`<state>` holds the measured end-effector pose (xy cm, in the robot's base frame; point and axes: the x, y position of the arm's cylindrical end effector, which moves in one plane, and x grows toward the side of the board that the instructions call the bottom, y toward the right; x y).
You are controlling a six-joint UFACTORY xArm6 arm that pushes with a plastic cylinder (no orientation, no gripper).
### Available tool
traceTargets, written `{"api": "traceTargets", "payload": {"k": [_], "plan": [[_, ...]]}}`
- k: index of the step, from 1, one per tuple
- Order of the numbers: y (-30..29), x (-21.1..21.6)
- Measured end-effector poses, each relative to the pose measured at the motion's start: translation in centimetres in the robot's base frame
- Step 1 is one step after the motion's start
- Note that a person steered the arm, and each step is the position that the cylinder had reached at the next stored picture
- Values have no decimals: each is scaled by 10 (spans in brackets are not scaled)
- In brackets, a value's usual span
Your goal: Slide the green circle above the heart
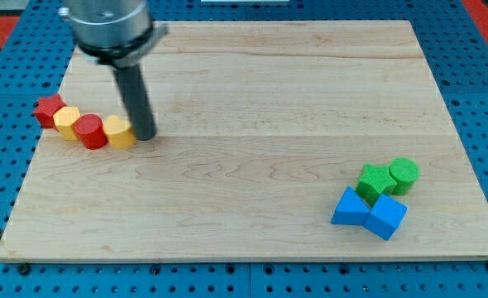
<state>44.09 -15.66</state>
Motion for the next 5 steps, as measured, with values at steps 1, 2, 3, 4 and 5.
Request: {"api": "traceTargets", "payload": {"k": [1,2,3,4,5], "plan": [[6,-3],[83,-1],[196,-1],[327,1],[432,39]]}}
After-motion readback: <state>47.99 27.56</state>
